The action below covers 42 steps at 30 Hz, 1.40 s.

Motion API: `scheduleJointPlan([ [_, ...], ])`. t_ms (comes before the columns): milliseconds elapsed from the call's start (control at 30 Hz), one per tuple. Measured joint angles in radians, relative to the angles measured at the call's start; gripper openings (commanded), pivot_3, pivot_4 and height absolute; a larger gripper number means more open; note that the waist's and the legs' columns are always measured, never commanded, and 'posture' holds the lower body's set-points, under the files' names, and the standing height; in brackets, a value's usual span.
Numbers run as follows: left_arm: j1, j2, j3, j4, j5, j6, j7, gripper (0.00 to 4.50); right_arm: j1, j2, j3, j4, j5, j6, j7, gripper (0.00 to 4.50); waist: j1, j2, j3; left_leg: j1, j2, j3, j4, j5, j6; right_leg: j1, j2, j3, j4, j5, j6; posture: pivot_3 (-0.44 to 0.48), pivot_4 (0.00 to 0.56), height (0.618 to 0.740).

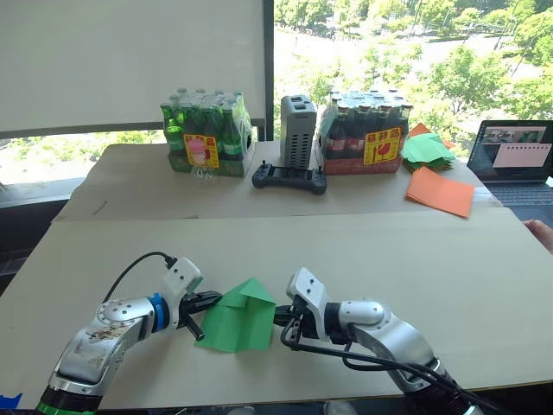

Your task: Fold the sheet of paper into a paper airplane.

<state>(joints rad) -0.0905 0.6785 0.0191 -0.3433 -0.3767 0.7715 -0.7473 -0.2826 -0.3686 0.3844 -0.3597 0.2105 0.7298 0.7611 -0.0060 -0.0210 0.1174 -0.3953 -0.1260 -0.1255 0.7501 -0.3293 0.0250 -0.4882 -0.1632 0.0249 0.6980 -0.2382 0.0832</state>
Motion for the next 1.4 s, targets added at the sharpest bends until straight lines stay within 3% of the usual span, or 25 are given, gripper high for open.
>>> scheduleJointPlan([
  [267,-0.131,0.059,0.014,-0.013,-0.078,0.048,-0.063,0.02,0.000,-0.003,0.011,0.003,-0.002,-0.001,-0.017,0.00,-0.007,-0.001,0.001,-0.003,0.000,-0.001,0.000,0.000,-0.001,-0.002,0.000,-0.002,0.000,0.001,-0.001,0.000,0.150,0.675],
  [667,-0.109,0.098,-0.125,0.123,0.024,-0.136,-0.170,0.02,0.000,-0.007,0.013,0.010,-0.002,-0.001,-0.043,0.00,-0.007,-0.001,0.001,-0.003,0.000,-0.001,0.000,0.000,-0.001,-0.002,0.000,-0.002,-0.001,0.001,-0.001,0.000,0.150,0.675],
  [1400,-0.114,0.079,-0.142,0.140,0.061,-0.188,-0.170,0.02,-0.138,0.110,0.040,0.076,0.008,0.001,-0.048,0.00,-0.006,-0.001,0.001,-0.002,0.000,-0.001,0.000,0.000,0.000,-0.002,-0.001,-0.003,0.001,0.001,-0.001,0.000,0.150,0.675],
])
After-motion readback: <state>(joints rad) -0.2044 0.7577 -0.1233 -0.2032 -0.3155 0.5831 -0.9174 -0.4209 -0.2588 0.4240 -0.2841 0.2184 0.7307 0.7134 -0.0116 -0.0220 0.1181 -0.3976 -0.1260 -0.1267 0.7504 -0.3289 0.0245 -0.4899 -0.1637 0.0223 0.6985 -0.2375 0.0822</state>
